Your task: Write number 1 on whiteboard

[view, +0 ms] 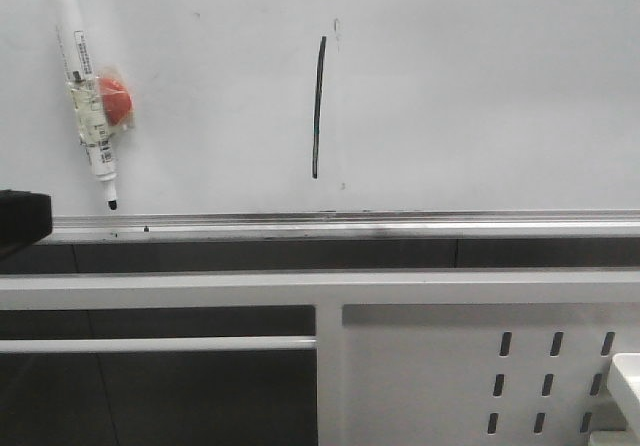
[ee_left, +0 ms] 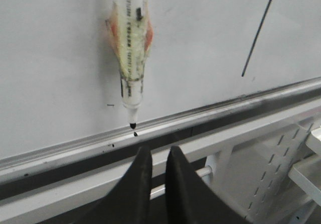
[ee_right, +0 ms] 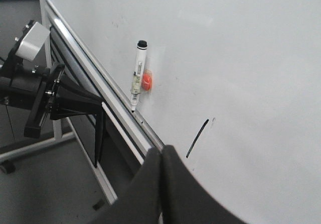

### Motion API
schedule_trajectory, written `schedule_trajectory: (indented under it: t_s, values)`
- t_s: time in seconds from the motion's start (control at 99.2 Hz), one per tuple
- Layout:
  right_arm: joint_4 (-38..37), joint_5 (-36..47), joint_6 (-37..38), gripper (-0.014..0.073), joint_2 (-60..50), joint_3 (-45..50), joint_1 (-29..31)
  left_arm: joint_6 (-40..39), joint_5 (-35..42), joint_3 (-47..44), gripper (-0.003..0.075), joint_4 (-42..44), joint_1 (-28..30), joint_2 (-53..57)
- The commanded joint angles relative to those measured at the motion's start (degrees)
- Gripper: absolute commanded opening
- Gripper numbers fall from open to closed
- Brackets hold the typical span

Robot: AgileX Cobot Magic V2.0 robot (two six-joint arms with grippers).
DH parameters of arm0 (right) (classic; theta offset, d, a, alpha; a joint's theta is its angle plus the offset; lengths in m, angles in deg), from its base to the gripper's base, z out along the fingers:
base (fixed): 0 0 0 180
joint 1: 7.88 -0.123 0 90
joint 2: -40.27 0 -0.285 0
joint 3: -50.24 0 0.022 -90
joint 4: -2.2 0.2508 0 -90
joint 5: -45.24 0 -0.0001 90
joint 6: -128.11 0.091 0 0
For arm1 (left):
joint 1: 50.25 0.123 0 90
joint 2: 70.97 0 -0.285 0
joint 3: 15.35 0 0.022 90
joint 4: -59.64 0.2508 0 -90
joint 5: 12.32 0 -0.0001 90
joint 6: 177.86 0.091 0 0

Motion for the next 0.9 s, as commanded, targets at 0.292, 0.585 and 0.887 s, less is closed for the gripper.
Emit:
schedule_trajectory:
  t_s: [0.292, 0.585, 0.887]
  values:
    - [0.4, 6.5, -0.1, -0.0069, -28.6, 20.7, 0.3, -0.5, 9.9, -2.1, -0.002, 8.9, -0.5, 1.7]
    - [0.4, 4.7, -0.1, -0.0069, -34.9, 22.3, 0.3, -2.5, 3.5, 0.6, -0.002, 14.1, -0.5, 1.8]
    - [0.4, 4.7, -0.1, -0.0069, -34.9, 22.3, 0.3, -2.6, -25.4, 15.2, -0.002, 19.7, -0.5, 9.3]
